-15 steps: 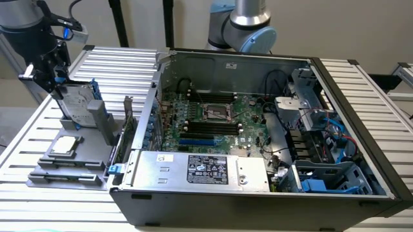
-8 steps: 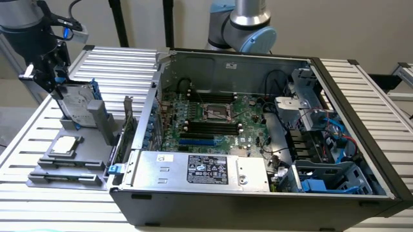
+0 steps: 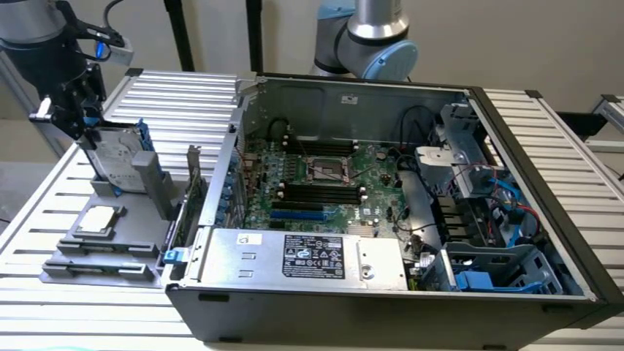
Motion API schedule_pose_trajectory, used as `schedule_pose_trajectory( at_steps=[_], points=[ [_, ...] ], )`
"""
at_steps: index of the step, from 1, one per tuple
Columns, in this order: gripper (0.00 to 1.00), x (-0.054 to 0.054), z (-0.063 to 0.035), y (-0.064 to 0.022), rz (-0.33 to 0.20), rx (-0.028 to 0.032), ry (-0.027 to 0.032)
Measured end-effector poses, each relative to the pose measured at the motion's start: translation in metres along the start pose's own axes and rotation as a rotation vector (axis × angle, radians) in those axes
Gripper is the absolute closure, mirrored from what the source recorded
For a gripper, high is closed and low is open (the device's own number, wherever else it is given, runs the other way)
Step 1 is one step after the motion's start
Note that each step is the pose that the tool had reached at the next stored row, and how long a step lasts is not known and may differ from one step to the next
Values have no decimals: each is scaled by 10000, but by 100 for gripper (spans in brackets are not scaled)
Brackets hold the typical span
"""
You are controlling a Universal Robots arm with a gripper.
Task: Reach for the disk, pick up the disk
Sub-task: 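Pick up the disk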
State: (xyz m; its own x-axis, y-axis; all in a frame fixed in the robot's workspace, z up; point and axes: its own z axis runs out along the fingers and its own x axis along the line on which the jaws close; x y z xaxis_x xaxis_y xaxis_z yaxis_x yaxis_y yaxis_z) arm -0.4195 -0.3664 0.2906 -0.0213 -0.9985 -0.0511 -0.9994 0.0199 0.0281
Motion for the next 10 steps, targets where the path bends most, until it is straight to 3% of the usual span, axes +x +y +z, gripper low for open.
schedule_pose_trajectory(
  at_steps=[1,3,4,10],
  points=[
    [55,0,0,0,0,0,0],
    [55,0,0,0,0,0,1],
    [62,0,0,0,0,0,0],
    [62,0,0,0,-3,-1,0]
  ],
)
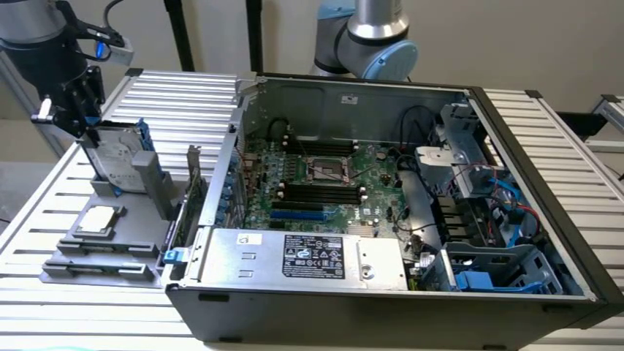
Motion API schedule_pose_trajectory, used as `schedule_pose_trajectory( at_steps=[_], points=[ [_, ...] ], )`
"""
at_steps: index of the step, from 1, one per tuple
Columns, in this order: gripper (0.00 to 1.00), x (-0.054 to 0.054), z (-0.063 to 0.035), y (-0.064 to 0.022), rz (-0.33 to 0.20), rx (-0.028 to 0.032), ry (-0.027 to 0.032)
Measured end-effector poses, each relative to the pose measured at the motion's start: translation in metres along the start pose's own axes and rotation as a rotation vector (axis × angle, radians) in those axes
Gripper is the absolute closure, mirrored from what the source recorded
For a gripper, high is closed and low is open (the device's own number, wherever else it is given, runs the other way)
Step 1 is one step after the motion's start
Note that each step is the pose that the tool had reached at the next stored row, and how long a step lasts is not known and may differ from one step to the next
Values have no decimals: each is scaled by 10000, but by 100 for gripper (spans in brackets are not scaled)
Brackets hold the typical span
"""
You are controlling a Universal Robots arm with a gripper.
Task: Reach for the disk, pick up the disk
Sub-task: 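Pick up the disk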
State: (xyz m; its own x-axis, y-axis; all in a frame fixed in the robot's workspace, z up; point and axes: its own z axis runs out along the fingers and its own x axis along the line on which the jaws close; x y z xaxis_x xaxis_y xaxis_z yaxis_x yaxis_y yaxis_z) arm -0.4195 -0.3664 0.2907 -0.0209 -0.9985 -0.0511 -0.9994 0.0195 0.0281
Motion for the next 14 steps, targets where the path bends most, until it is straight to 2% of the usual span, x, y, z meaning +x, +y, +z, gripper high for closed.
schedule_pose_trajectory(
  at_steps=[9,11,14],
  points=[
    [62,1,0,-10,-45,-2,17],
    [62,1,1,-11,-50,0,56],
    [62,0,0,-10,-57,-1,156]
  ],
)
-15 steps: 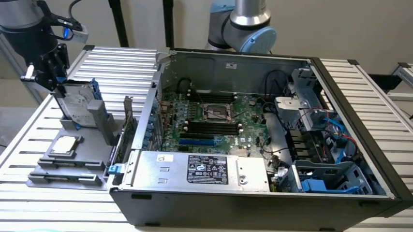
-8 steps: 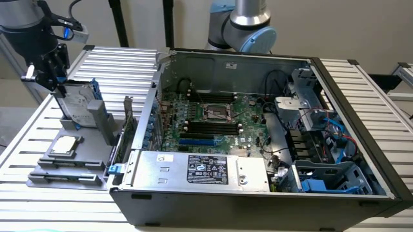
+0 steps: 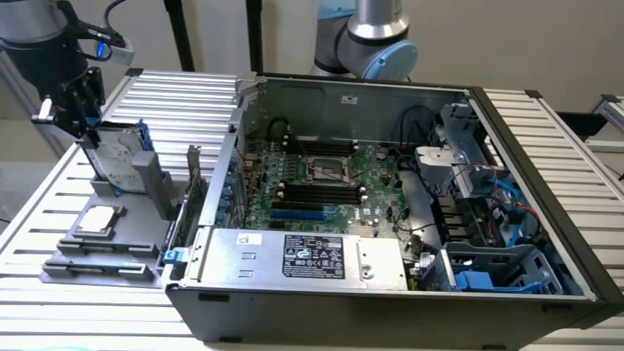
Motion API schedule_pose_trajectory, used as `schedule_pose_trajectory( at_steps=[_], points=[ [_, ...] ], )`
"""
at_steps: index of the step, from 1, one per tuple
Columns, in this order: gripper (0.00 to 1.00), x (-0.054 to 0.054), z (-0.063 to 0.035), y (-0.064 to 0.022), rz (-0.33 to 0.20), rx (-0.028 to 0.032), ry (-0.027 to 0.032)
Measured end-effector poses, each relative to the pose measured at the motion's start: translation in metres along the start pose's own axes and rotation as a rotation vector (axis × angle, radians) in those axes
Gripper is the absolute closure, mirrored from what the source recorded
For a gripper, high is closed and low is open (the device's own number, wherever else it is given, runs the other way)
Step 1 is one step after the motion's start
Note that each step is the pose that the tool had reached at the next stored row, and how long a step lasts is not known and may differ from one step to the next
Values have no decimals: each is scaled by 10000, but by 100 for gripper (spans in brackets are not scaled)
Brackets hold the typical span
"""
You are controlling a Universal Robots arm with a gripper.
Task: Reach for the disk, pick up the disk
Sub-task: 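Pick up the disk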
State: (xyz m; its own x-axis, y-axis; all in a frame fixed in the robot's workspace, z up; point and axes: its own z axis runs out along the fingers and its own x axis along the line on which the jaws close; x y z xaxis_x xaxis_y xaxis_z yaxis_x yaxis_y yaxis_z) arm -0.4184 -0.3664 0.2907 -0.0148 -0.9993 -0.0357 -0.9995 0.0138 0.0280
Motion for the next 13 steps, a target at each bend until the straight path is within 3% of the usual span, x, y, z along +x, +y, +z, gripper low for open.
schedule_pose_trajectory(
  at_steps=[2,5,10,13],
  points=[
    [62,-2,0,0,-1,2,75],
    [62,-7,1,0,-4,3,126],
    [62,-8,0,0,-5,2,131],
    [67,-8,1,0,-5,3,128]
  ],
)
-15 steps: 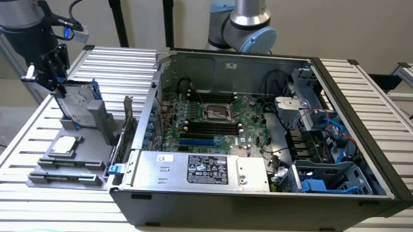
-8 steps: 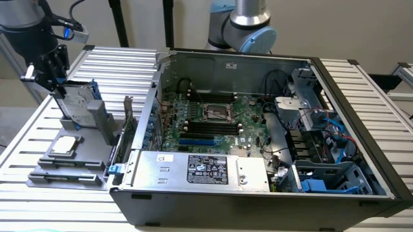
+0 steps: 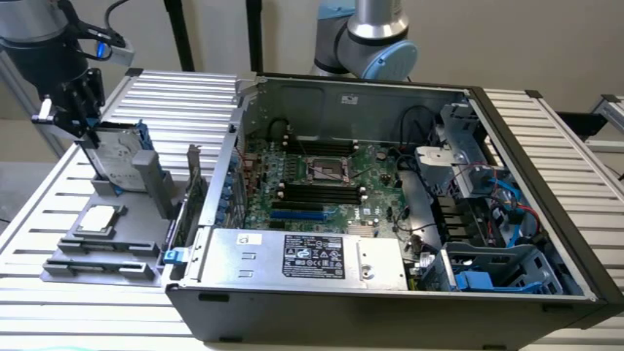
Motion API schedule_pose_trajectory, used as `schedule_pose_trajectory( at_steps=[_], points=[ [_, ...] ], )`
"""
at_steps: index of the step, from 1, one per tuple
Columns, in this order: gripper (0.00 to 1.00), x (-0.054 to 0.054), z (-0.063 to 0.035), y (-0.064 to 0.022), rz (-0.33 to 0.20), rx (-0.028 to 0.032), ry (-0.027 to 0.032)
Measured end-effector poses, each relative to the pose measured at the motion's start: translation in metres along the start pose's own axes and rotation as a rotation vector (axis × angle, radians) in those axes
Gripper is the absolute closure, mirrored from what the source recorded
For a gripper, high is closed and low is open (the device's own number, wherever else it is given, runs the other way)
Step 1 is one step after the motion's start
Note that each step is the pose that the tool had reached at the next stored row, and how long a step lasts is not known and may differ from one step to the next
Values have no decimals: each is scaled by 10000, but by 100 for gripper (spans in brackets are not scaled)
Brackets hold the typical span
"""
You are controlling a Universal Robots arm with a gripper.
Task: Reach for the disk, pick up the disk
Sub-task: 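Pick up the disk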
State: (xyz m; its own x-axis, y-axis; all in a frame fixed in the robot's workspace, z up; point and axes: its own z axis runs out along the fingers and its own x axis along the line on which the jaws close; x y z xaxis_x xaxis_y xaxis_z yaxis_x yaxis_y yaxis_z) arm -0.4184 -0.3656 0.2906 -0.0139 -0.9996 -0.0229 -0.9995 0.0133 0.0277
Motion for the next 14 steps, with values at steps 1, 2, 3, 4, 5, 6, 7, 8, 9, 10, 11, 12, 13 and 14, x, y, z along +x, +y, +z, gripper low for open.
schedule_pose_trajectory(
  at_steps=[1,2,3,4,5,6,7,8,9,10,11,12,13,14],
  points=[
    [67,0,0,0,0,-1,0],
    [67,0,0,0,0,0,0],
    [67,0,0,0,0,0,0],
    [67,1,0,0,1,1,-1],
    [67,2,0,0,1,1,-2],
    [67,5,0,0,0,0,-1],
    [67,8,0,0,0,0,0],
    [67,10,0,0,1,0,0],
    [67,12,0,0,1,0,-1],
    [67,13,0,0,2,0,-1],
    [67,14,0,0,0,0,0],
    [67,14,0,0,0,0,-1],
    [67,14,0,0,0,0,-1],
    [67,14,0,0,0,0,-1]
  ],
)
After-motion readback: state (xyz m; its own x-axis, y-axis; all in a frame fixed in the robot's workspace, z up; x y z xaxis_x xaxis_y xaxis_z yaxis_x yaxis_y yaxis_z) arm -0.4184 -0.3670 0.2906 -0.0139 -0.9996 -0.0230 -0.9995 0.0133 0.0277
